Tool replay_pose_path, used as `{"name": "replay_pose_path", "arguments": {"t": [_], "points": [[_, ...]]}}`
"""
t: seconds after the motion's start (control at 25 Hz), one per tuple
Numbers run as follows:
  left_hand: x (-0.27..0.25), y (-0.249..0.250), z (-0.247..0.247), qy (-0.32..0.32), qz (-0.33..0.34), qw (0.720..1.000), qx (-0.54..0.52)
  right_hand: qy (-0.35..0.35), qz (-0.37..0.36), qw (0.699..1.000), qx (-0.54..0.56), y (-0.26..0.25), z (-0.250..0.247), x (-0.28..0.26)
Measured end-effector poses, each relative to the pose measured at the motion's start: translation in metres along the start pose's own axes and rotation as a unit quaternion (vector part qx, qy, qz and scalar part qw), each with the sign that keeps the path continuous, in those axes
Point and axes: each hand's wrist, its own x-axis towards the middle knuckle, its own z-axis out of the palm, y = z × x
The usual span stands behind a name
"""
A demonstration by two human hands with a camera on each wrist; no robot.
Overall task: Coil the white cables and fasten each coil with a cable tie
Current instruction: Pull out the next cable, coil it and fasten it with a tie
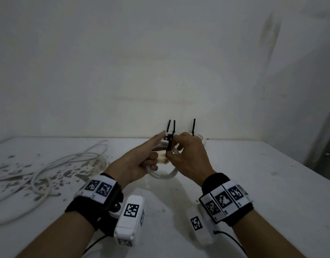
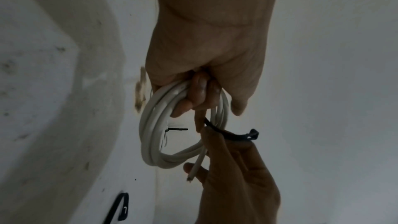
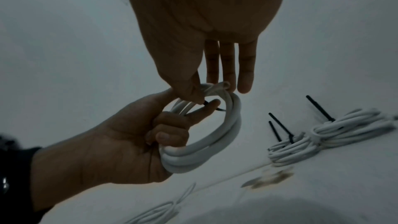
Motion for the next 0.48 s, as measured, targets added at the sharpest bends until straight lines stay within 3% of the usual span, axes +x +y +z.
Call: {"name": "replay_pose_path", "arguments": {"t": [0.24,0.48], "points": [[-0.005,0.01,-0.042,0.086,0.057,0.994,-0.035,-0.04,-0.062,0.997,0.023,-0.022,0.035,0.012],[-0.001,0.021,-0.078,0.176,0.094,0.978,-0.054,-0.024,-0.145,0.987,0.059,-0.053,0.057,0.026]]}}
